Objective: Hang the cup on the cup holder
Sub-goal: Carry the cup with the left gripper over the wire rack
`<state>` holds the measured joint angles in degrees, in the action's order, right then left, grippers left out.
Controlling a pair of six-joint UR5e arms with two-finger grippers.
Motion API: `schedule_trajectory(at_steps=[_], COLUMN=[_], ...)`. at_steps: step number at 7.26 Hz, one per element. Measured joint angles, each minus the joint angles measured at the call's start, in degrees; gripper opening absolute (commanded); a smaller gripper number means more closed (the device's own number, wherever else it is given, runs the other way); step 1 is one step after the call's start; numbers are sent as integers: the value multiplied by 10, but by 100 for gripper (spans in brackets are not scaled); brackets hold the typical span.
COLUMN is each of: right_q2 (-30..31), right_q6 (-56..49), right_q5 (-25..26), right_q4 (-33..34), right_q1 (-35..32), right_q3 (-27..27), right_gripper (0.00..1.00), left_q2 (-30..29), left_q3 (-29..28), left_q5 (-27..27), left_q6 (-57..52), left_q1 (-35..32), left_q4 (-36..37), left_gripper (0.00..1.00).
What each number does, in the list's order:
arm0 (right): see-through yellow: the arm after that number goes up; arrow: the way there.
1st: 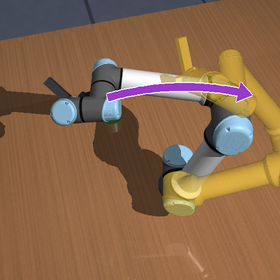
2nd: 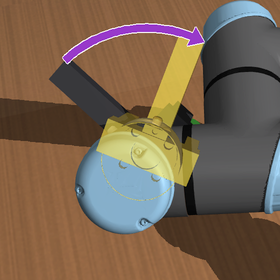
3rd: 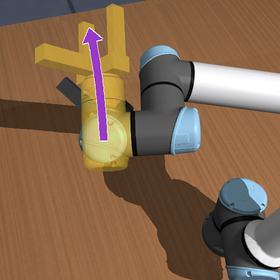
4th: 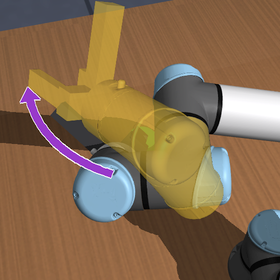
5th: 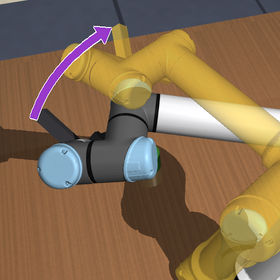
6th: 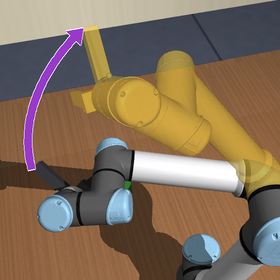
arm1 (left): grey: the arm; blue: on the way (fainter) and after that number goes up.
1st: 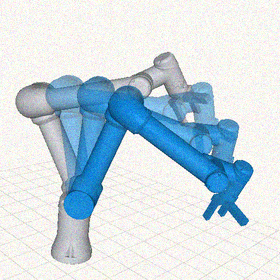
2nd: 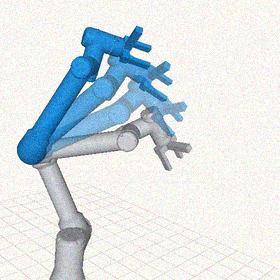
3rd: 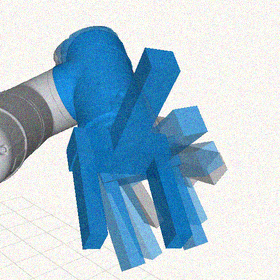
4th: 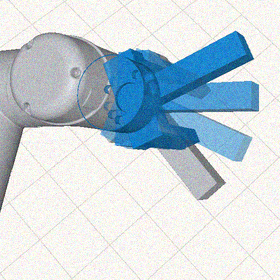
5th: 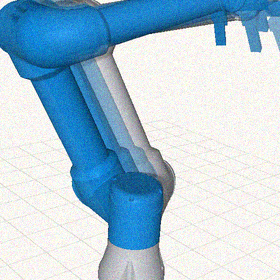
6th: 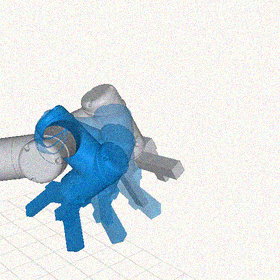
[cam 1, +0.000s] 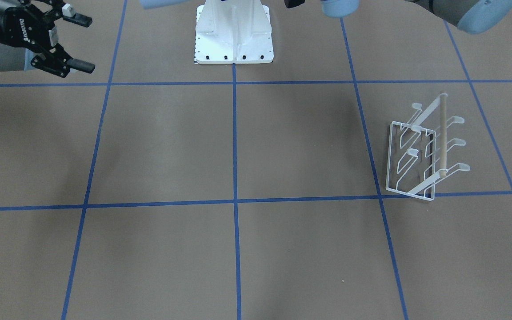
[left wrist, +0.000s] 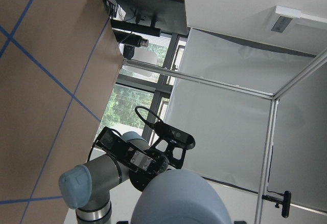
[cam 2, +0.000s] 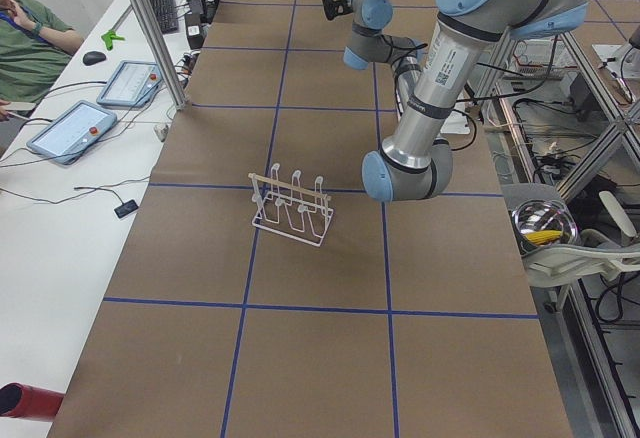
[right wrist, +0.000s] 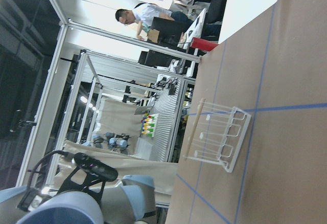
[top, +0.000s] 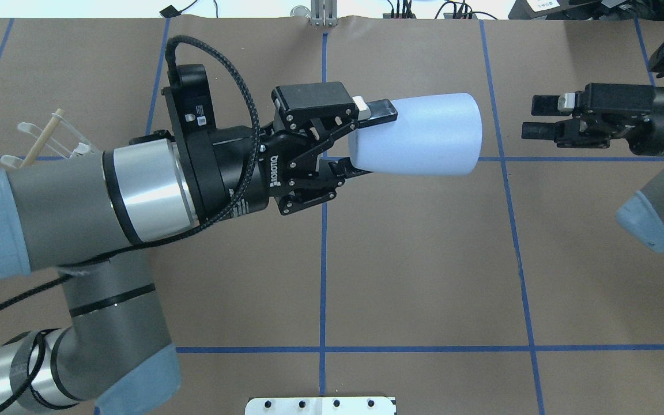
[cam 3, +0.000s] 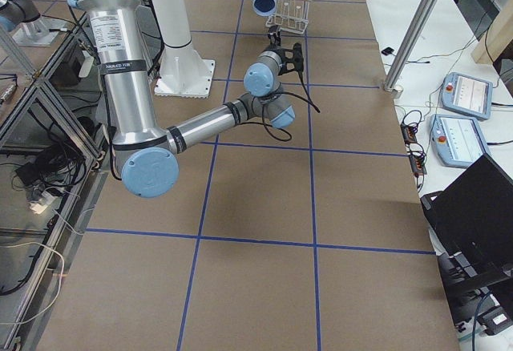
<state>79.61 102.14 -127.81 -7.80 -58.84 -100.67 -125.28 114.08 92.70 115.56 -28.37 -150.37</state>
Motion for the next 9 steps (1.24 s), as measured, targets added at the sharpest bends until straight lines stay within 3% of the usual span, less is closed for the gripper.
schedule_trajectory(at_steps=[2, 4, 6, 9], right_q2=[-2, -1, 11, 35], right_q6=[-190, -474, -716, -975], right_q5=[-54, -73, -69, -32], right_q4=[197, 430, 635, 874], right_q1=[-84, -156, -197, -231], right_q3=[35, 45, 47, 69], right_gripper=[100, 100, 100, 100], left_q2=[5, 7, 9, 23], left_q3=[2, 8, 27, 84], left_q5=[61, 124, 167, 189], left_q6=[-71, -152, -250, -433], left_q1=[-62, -127, -186, -243], left_q4=[113, 226, 350, 560], left_gripper=[0, 0, 0, 0])
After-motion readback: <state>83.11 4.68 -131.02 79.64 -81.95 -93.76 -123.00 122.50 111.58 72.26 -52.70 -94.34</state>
